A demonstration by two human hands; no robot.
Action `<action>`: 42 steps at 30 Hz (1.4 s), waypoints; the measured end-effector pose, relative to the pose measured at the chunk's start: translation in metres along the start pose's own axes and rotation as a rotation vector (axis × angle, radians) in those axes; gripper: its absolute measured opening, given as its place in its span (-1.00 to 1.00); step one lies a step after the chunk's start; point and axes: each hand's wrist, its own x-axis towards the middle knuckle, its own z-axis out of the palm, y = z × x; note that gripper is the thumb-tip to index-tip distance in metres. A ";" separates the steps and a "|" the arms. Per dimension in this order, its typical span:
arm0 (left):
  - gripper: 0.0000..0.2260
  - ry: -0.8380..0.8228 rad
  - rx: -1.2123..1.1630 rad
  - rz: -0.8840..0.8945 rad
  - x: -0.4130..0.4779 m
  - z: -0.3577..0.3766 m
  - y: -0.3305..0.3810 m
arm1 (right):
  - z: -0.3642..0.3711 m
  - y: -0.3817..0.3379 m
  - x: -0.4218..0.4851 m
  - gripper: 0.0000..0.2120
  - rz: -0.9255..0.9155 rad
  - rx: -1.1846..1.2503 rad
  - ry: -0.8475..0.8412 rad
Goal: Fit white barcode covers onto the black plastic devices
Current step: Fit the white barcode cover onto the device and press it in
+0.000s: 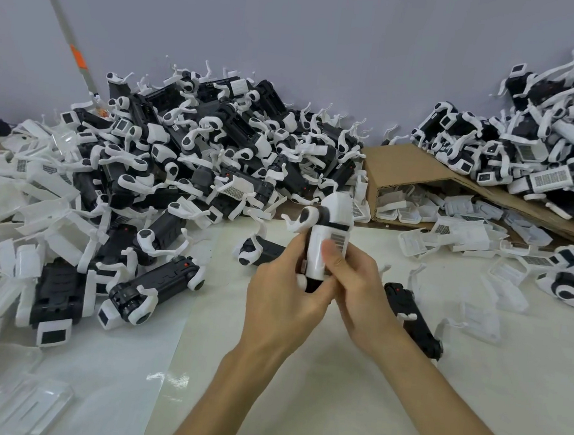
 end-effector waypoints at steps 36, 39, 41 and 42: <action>-0.60 0.163 0.525 0.164 -0.004 0.006 0.006 | -0.003 0.005 0.005 -0.57 0.076 0.120 0.001; -0.64 0.195 0.549 0.165 -0.003 0.005 0.006 | -0.002 0.005 0.004 -0.75 0.051 0.000 0.038; -0.62 0.198 0.551 0.169 -0.003 0.006 0.006 | -0.003 0.005 0.004 -0.79 0.048 -0.053 0.060; -0.60 0.196 0.555 0.175 -0.003 0.006 0.005 | -0.003 0.004 0.005 -0.81 0.043 -0.076 0.071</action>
